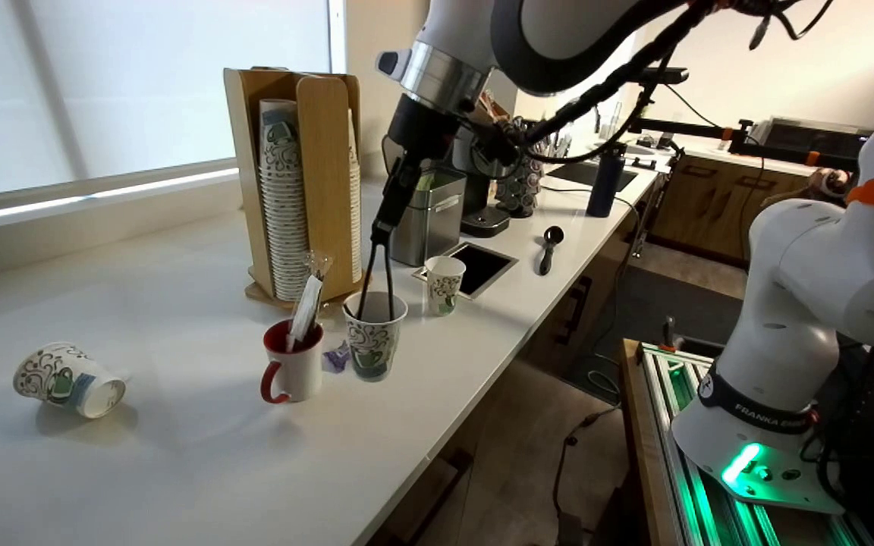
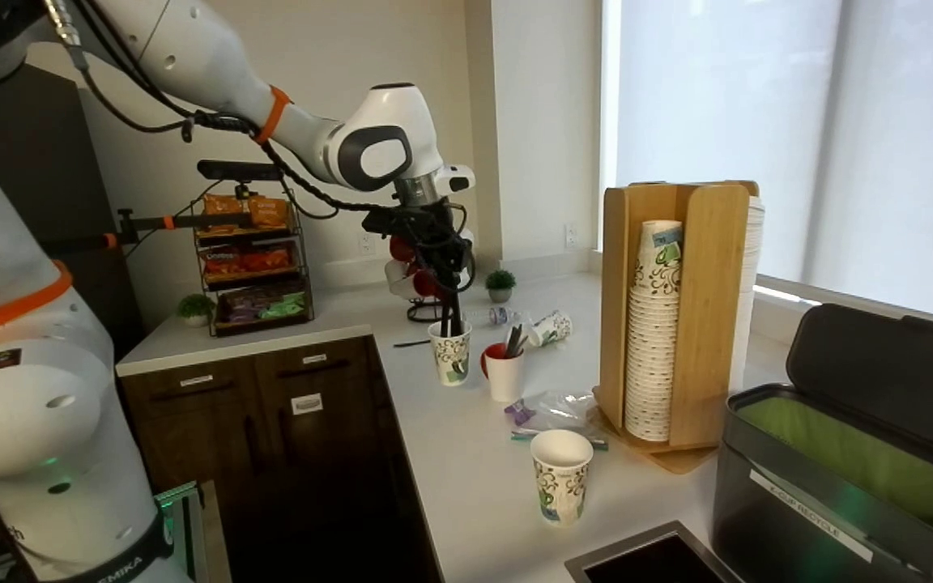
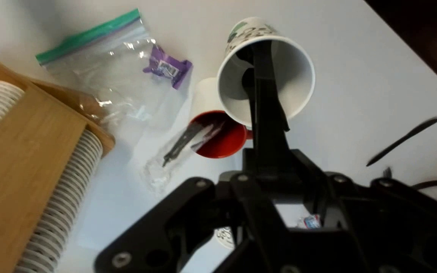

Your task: Use the tongs in the coffee cup to lift the cup and put it inside the cup on the right.

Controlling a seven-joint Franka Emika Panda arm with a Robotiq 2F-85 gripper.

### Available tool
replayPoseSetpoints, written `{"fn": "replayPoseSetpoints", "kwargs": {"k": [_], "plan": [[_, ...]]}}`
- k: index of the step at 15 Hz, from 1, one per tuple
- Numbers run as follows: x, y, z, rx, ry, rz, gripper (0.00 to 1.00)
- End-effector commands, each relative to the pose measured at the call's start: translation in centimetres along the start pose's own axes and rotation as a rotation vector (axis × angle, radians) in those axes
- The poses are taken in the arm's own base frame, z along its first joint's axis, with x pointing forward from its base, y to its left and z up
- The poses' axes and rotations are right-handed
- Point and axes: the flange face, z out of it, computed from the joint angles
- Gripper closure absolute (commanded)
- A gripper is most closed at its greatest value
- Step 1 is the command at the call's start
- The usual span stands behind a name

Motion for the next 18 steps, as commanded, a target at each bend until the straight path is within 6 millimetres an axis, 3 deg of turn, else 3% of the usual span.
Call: {"fn": "replayPoseSetpoints", "kwargs": {"k": [1, 5, 6, 7, 8, 10, 11, 18], "plan": [[-3.8, 0.6, -1.2, -0.077, 0.000, 0.183, 0.93], [-6.1, 2.0, -1.9, -0.133, 0.002, 0.394, 0.93], [-6.1, 2.2, -2.1, -0.152, 0.011, 0.446, 0.93], [-4.8, 2.2, -1.4, -0.111, -0.005, 0.362, 0.93], [-5.0, 2.4, -1.6, -0.116, -0.001, 0.374, 0.73], [-4.9, 2.4, -1.6, -0.115, -0.001, 0.371, 0.73], [-4.8, 2.4, -1.6, -0.114, -0.003, 0.370, 0.93], [-6.8, 6.9, -5.5, -0.139, 0.077, 0.588, 0.93]]}}
